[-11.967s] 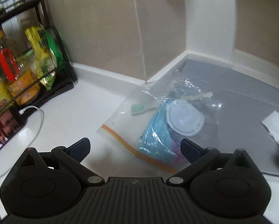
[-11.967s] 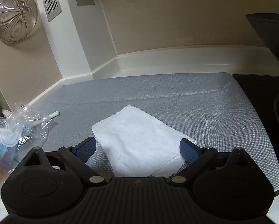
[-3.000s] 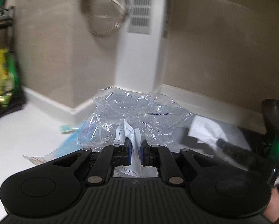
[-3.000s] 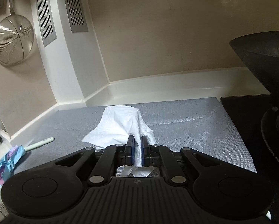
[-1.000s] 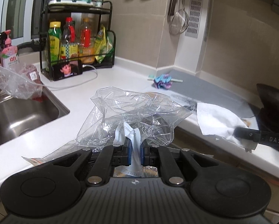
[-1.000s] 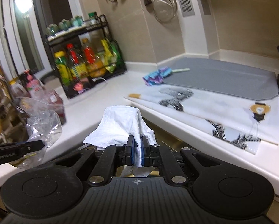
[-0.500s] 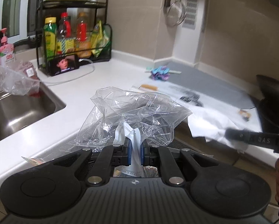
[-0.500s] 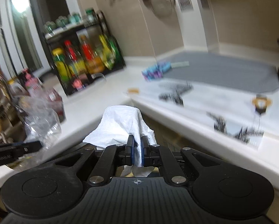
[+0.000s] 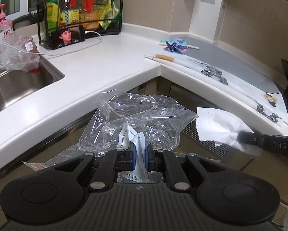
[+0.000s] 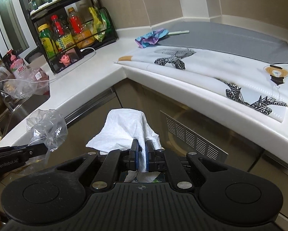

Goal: Collect trash
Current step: 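Lower the zip bag and towel with both grippers into the bin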

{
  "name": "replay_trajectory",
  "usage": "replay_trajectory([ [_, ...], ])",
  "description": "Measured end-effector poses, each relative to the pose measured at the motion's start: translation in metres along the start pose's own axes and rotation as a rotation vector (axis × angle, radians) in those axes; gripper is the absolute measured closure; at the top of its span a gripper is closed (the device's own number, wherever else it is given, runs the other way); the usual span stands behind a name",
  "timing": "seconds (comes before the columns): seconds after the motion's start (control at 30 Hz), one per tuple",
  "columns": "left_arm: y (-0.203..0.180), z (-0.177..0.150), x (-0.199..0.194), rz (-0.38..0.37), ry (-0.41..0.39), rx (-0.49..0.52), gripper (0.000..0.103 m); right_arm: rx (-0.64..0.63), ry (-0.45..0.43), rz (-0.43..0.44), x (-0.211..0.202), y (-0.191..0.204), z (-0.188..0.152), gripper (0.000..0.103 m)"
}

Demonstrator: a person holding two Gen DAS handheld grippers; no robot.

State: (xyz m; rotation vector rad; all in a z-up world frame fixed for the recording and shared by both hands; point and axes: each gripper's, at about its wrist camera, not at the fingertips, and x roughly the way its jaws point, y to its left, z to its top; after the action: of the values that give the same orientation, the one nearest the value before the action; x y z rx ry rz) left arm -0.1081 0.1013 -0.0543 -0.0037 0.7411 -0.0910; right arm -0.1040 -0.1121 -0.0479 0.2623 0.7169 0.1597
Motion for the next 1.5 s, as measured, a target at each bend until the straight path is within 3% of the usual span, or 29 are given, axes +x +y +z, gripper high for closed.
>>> replay_trajectory([
  [0.43, -0.010, -0.004, 0.031, 0.018, 0.055, 0.029, 0.094, -0.008, 0.058, -0.023, 0.027, -0.001, -0.002, 0.095],
  [1.07, -0.002, -0.019, 0.090, 0.065, 0.200, 0.016, 0.094, -0.026, 0.168, -0.061, 0.077, -0.003, -0.010, 0.095],
  [1.5, 0.002, -0.020, 0.133, 0.044, 0.292, 0.005, 0.094, -0.045, 0.235, -0.087, 0.113, -0.001, -0.011, 0.095],
])
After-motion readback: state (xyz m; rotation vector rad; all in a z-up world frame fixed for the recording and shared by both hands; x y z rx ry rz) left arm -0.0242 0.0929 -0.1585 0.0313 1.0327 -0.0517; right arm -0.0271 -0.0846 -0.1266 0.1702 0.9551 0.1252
